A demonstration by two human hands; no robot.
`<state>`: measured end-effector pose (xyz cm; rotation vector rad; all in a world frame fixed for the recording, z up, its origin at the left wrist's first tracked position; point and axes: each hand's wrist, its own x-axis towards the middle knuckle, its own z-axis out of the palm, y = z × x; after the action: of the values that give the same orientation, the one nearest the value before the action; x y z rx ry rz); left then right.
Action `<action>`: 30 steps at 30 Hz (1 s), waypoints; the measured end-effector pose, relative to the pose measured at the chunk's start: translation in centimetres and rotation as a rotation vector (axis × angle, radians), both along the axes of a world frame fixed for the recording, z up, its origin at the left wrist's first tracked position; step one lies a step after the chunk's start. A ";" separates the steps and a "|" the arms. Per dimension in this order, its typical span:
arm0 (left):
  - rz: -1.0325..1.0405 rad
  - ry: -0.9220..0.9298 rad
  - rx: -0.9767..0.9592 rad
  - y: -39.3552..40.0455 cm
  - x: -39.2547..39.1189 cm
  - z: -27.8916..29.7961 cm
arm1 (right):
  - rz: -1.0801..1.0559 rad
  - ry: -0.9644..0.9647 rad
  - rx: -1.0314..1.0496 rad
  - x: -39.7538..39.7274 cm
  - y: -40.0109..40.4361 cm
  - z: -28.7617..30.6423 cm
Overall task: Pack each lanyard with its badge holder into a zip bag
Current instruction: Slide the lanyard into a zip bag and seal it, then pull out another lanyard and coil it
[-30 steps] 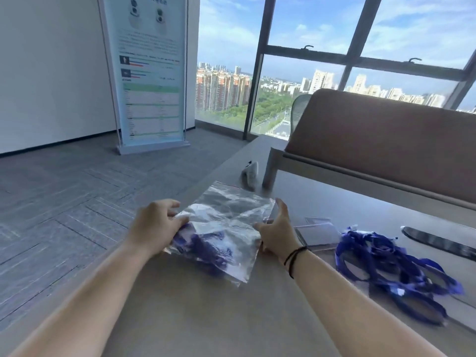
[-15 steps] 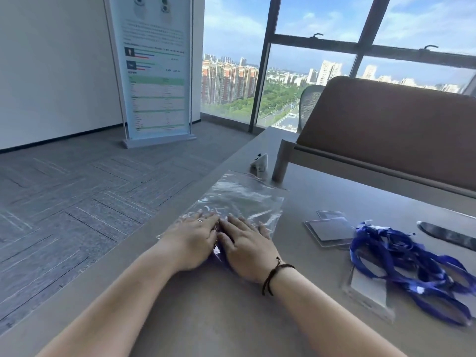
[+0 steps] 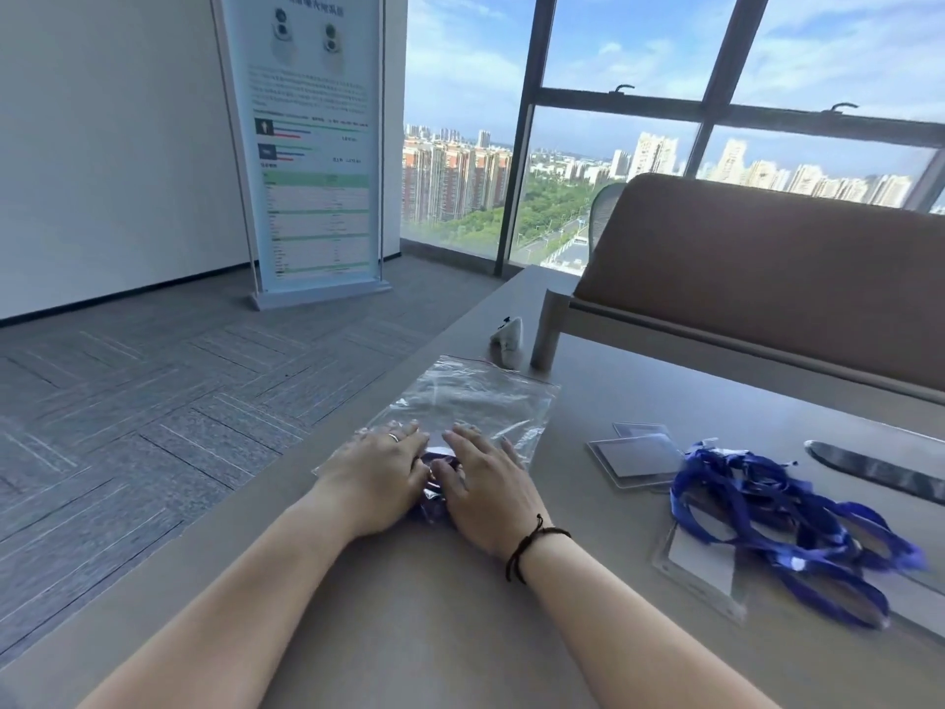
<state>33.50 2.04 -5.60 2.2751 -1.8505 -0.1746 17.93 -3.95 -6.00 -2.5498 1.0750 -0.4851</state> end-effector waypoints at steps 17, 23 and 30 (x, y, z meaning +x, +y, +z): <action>-0.503 0.115 -0.157 -1.2 -22.6 1.1 | -0.275 0.083 -0.028 -28.0 4.6 1.5; -0.475 0.110 -0.170 -0.2 -24.9 0.0 | -0.335 0.092 -0.093 -33.0 6.2 0.6; -0.523 0.142 -0.196 1.1 -23.6 0.2 | -0.465 0.075 -0.099 -33.3 4.8 0.6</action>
<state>9.90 3.14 -5.39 1.5737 -2.2297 -0.2134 -15.34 0.87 -5.42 -2.4069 1.7236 -0.5708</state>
